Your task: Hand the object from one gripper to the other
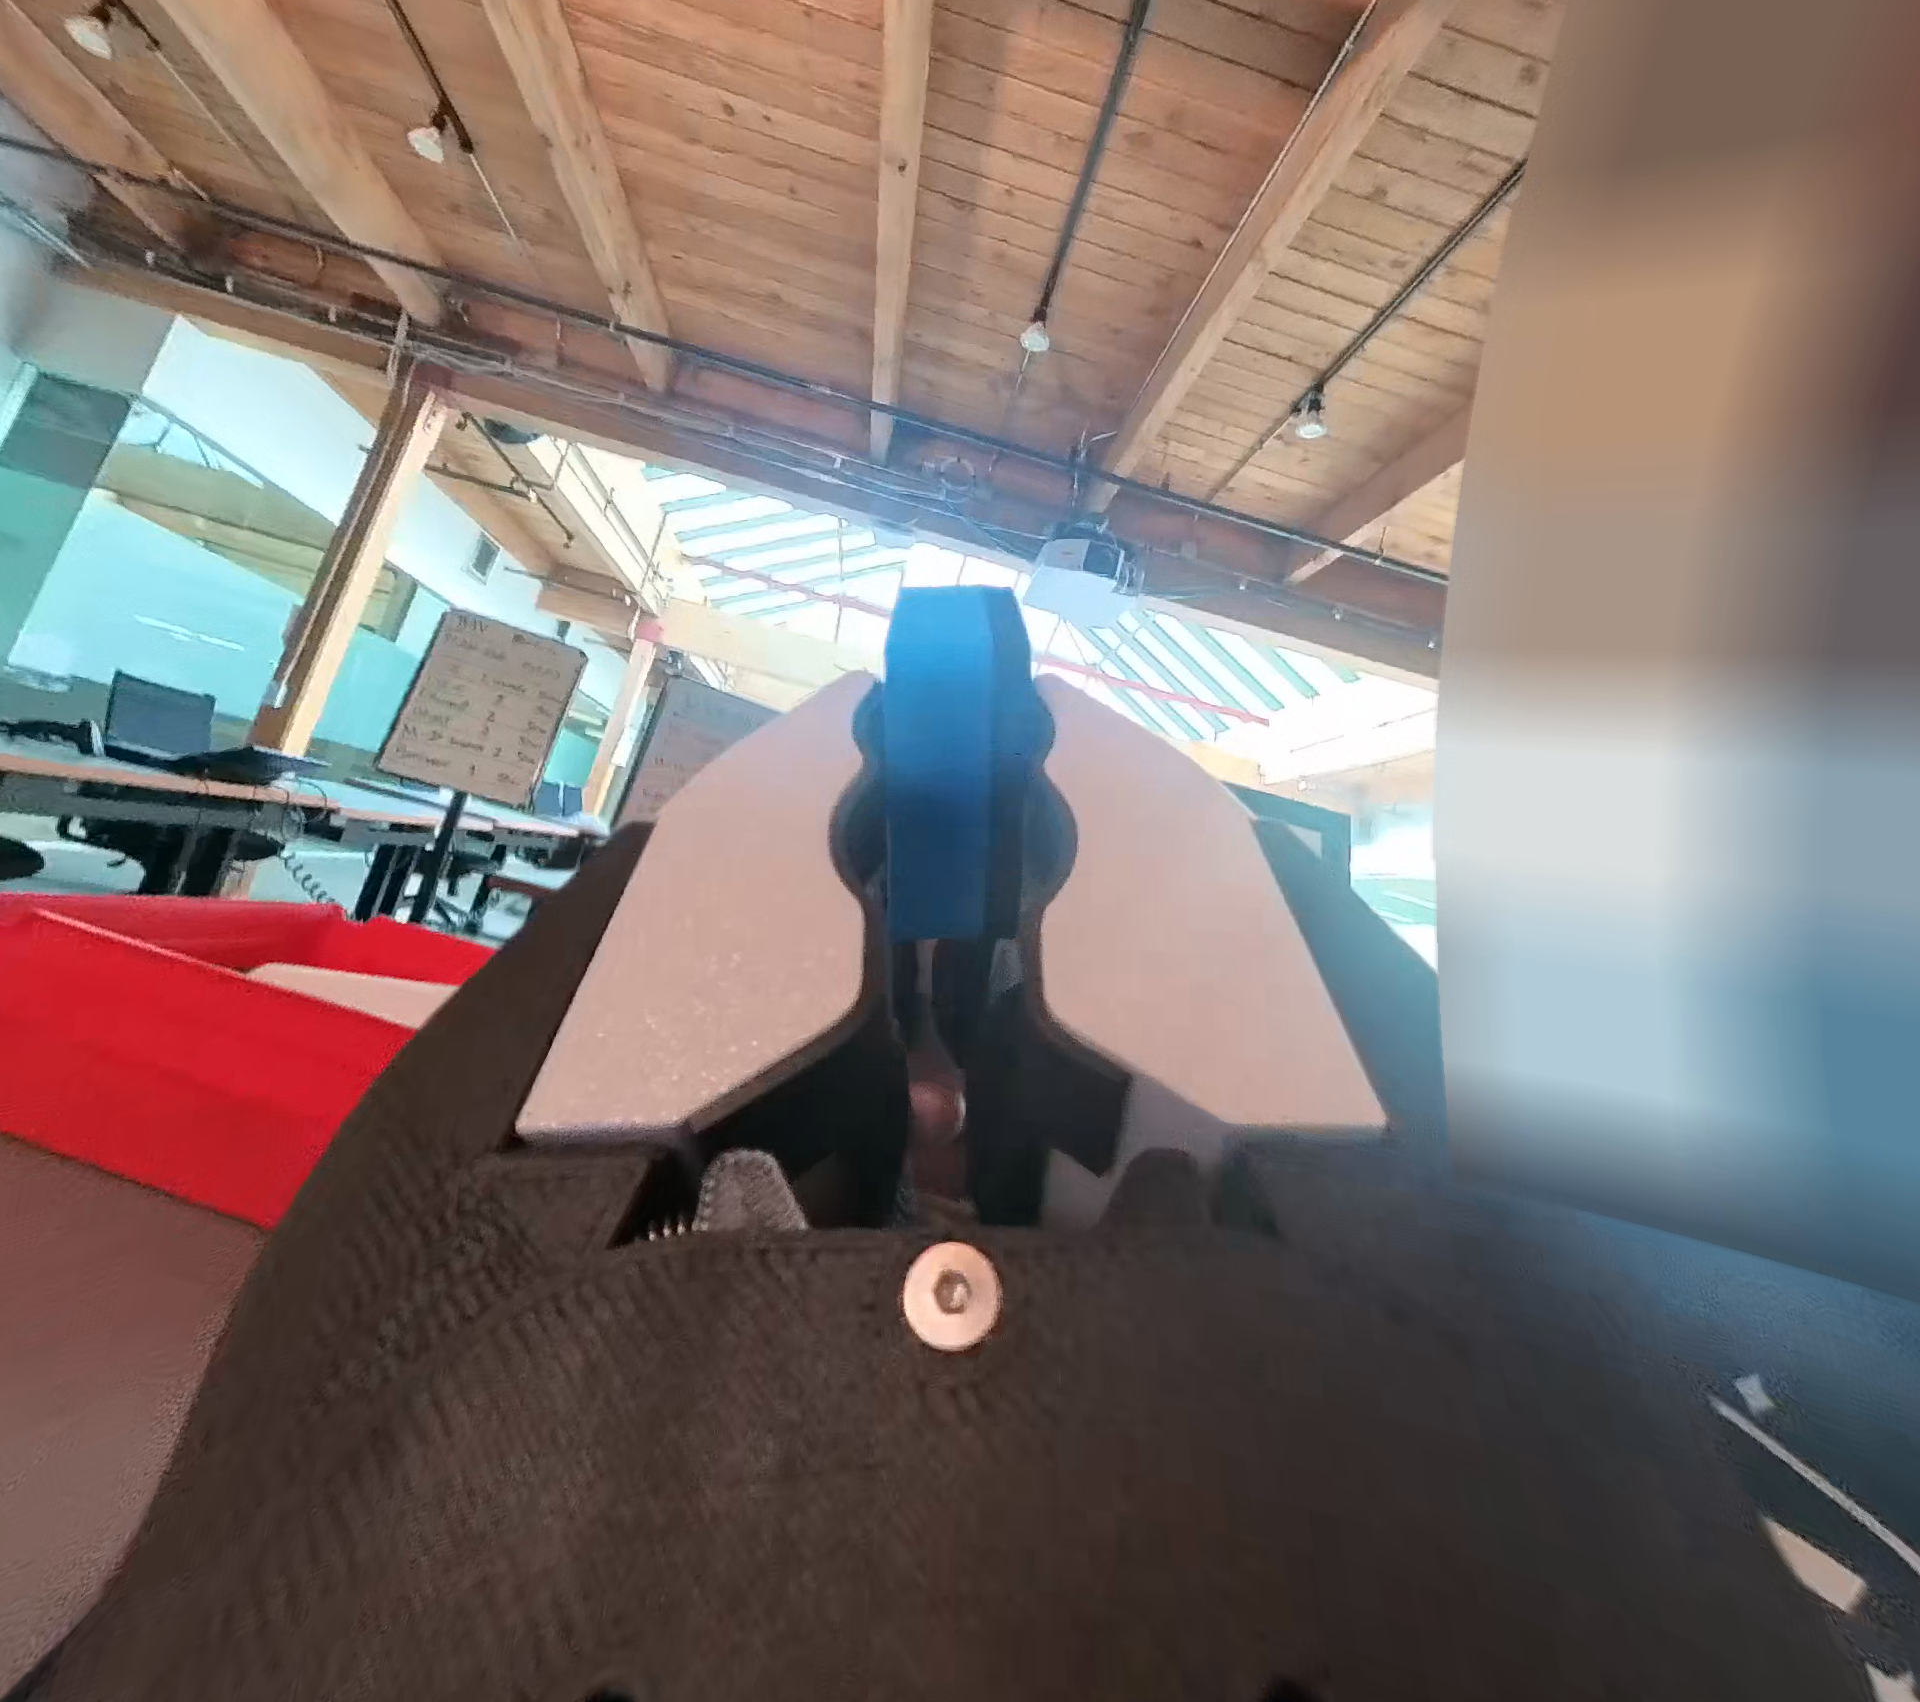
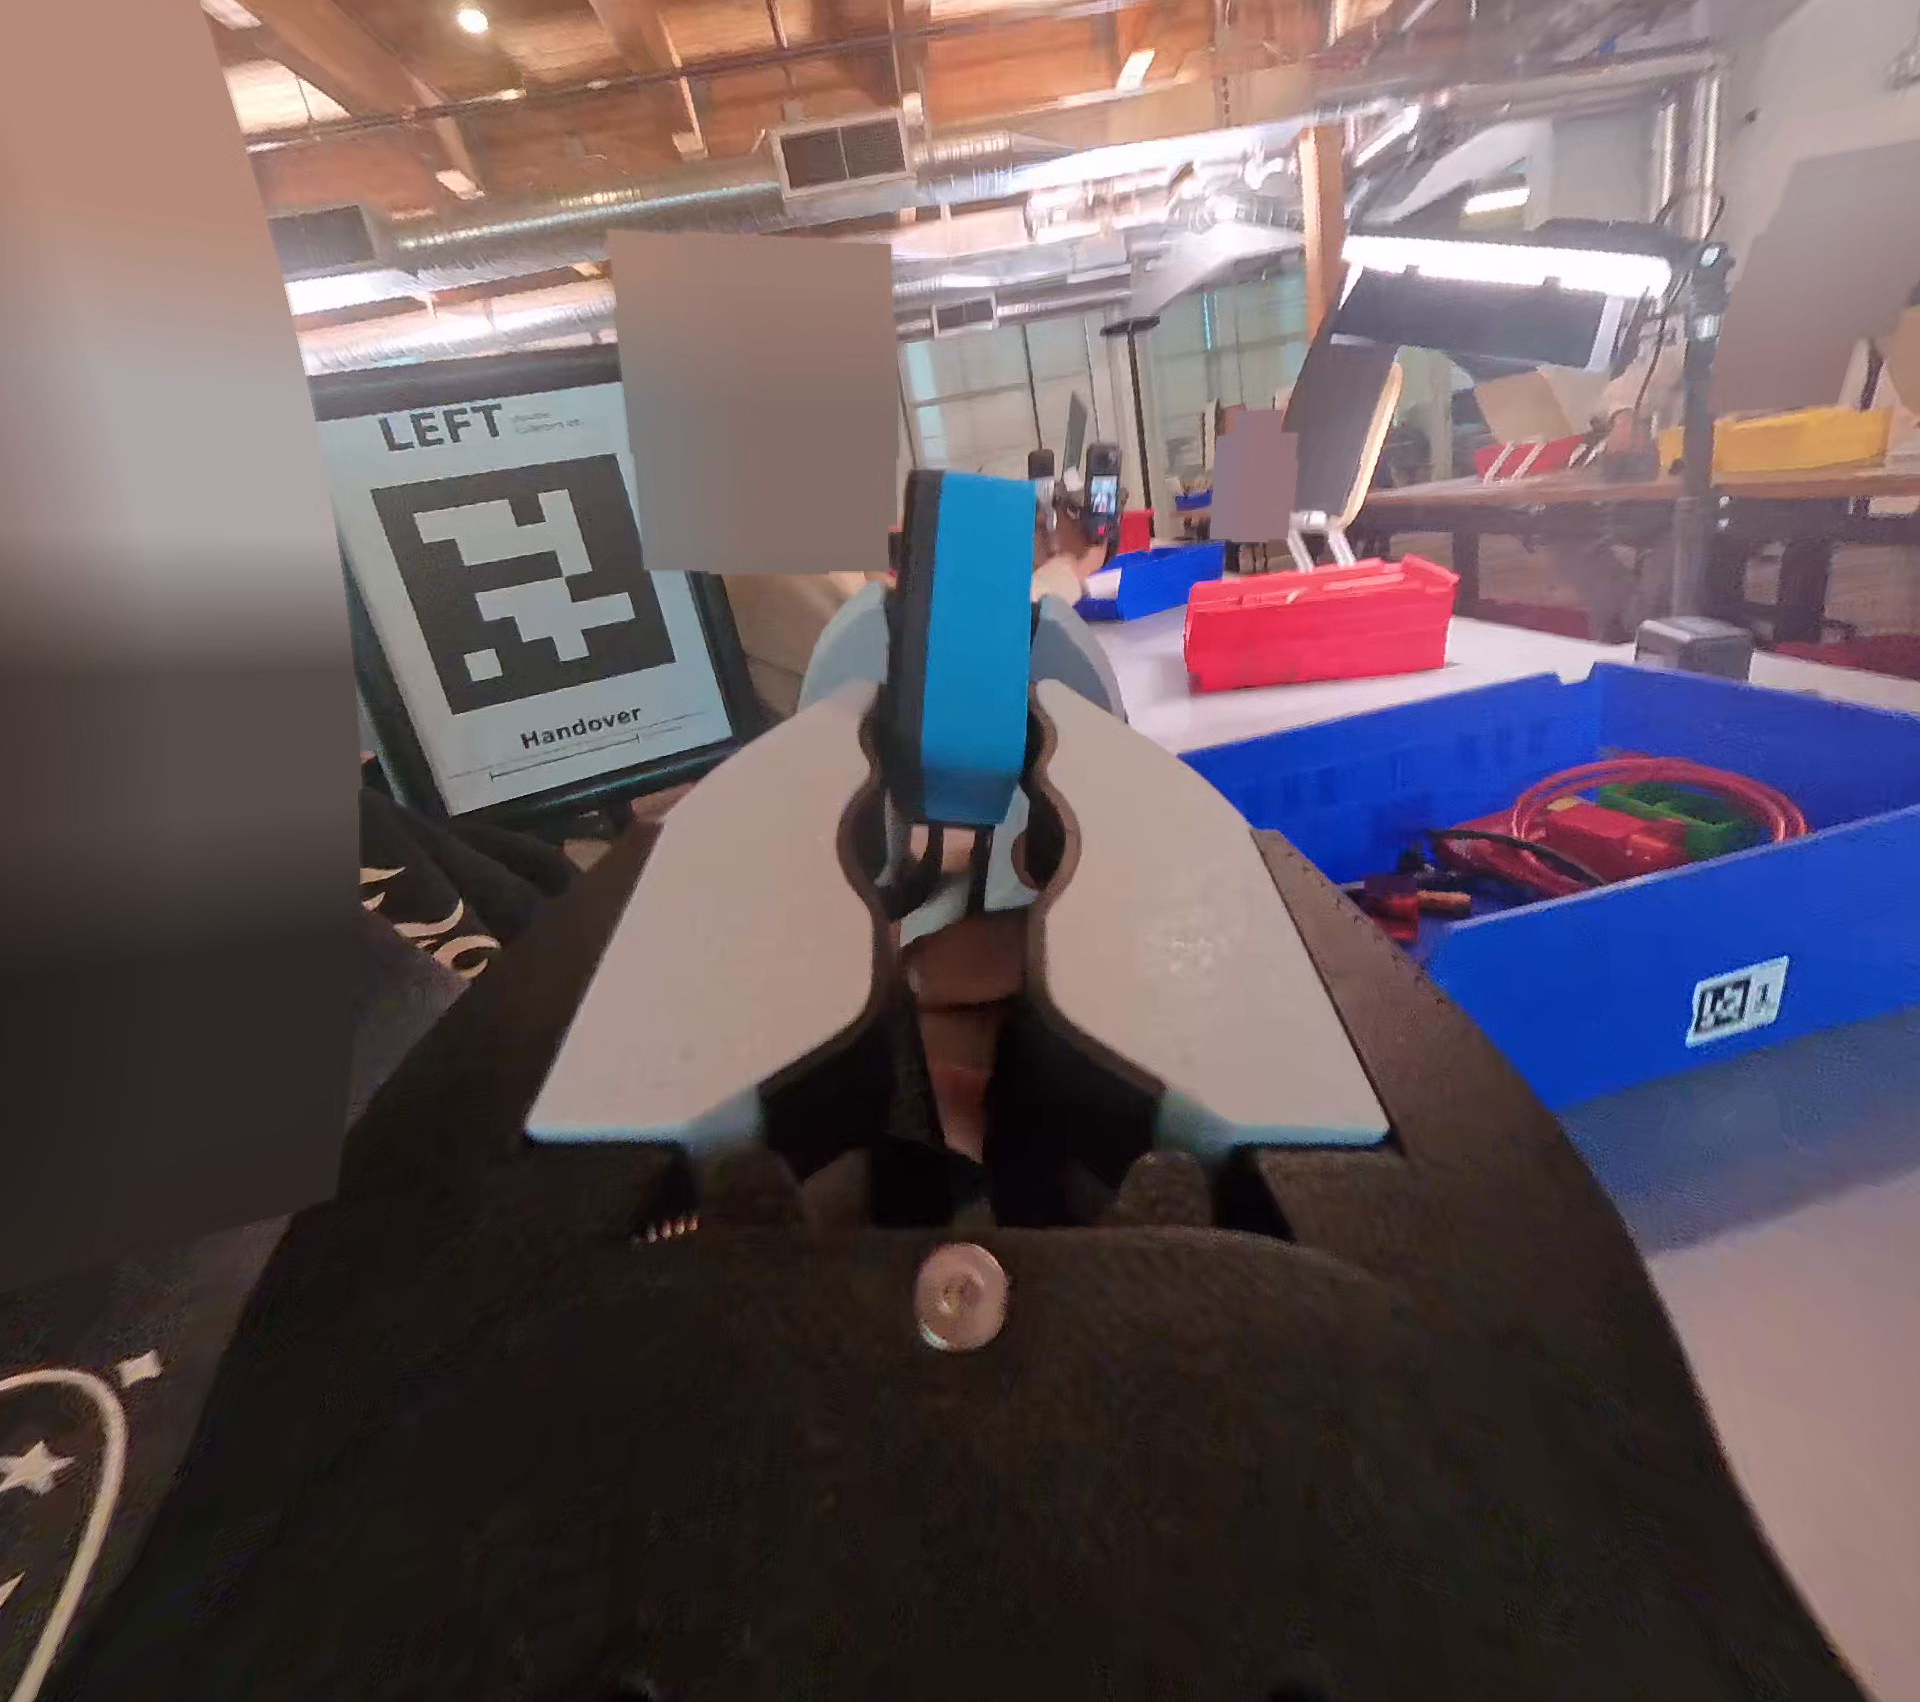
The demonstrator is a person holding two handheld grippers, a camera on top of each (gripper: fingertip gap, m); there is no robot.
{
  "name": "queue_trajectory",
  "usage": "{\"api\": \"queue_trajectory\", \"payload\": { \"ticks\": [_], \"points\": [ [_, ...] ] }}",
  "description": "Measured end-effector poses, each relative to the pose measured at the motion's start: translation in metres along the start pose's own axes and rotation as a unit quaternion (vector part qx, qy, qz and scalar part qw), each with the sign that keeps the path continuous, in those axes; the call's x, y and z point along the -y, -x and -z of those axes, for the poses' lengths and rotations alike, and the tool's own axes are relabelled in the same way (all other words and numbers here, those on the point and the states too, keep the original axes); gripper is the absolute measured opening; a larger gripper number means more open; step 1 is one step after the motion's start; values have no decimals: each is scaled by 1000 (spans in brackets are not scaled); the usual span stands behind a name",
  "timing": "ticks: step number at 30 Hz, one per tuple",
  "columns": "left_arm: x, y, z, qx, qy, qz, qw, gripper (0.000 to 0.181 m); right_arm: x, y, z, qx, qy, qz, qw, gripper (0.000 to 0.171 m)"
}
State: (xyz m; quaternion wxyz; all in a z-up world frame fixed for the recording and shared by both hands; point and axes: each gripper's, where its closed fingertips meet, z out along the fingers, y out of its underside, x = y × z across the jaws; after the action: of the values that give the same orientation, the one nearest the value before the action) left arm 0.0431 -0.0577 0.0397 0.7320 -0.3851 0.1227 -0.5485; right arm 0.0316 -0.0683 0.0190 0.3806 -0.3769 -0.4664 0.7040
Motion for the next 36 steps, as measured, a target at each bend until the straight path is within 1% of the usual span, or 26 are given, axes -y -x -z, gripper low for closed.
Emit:
{"api": "queue_trajectory", "payload": {
  "ticks": [3, 4, 5, 6, 7, 8, 10, 11, 13, 14, 15, 17, 18, 20, 21, 22, 23, 25, 26, 28, 29, 30, 31, 33, 34, 36],
  "points": [
    [-4, 0, -1, -2, 62, -18, 998, 29, -7, 1, 6, 8, 62, -6, 998, 23],
    [-6, -1, -1, -5, 87, -22, 996, 28, -10, 2, 8, 5, 80, 2, 997, 23],
    [-8, -2, 0, -10, 109, -26, 994, 23, -10, 2, 10, 1, 87, 13, 996, 23],
    [-9, -3, -1, -13, 116, -30, 993, 22, -8, 4, 10, 0, 86, 24, 996, 23],
    [-6, -5, -1, -15, 105, -34, 994, 22, -7, 5, 9, 1, 79, 32, 996, 23],
    [0, -6, -1, -14, 74, -41, 996, 22, -3, 5, 7, -2, 59, 35, 998, 24],
    [14, -5, 2, -1, -3, -46, 999, 22, 3, 4, 3, -11, 12, 33, 999, 34],
    [17, -4, 4, 4, -26, -44, 999, 21, 3, 3, 1, -13, 0, 31, 999, 39],
    [15, 0, 4, 15, -38, -37, 998, 21, -4, 2, -5, -6, 3, 22, 1000, 43],
    [13, 0, 4, 14, -38, -33, 999, 22, -7, 2, -6, -3, 9, 17, 1000, 37],
    [11, 0, 4, 10, -35, -27, 999, 22, -8, 0, -6, -6, 10, 14, 1000, 24],
    [6, -1, 2, 3, -4, -24, 1000, 22, -8, 0, -2, 2, 25, 2, 1000, 23],
    [2, -1, 1, 2, 23, -27, 999, 26, -9, 1, 1, 7, 42, -2, 999, 23],
    [-5, -2, -1, -8, 77, -31, 997, 40, -16, 2, 6, 7, 91, 3, 996, 23],
    [-9, -3, -1, -16, 99, -31, 994, 40, -19, 2, 8, 2, 110, 13, 994, 23],
    [-12, -4, 0, -18, 116, -33, 993, 26, -19, 2, 9, -2, 118, 24, 993, 23],
    [-12, -4, 0, -18, 121, -39, 992, 22, -17, 3, 10, -5, 117, 32, 993, 23],
    [-6, -5, -1, -16, 91, -52, 994, 23, -14, 3, 8, -10, 102, 44, 994, 24],
    [1, -6, 0, -15, 54, -55, 997, 22, -10, 3, 7, -12, 81, 48, 995, 26],
    [14, -6, 3, -13, -17, -44, 999, 22, -7, 2, 3, -16, 47, 50, 997, 37],
    [17, -5, 4, -12, -39, -34, 999, 22, -7, 2, 1, -14, 42, 49, 998, 36],
    [18, -4, 6, -14, -52, -23, 998, 21, -7, 3, 0, -11, 40, 47, 998, 29],
    [17, -4, 6, -20, -58, -12, 998, 21, -6, 2, 1, -11, 37, 44, 998, 23],
    [13, -3, 5, -26, -43, 5, 999, 22, -5, 2, 5, -8, 49, 34, 998, 22],
    [8, -2, 3, -27, -20, 6, 999, 23, -5, 2, 8, -7, 59, 31, 998, 22],
    [-2, -1, 0, -27, 40, 4, 999, 36, -3, 3, 15, -8, 80, 33, 996, 22]
  ]
}}
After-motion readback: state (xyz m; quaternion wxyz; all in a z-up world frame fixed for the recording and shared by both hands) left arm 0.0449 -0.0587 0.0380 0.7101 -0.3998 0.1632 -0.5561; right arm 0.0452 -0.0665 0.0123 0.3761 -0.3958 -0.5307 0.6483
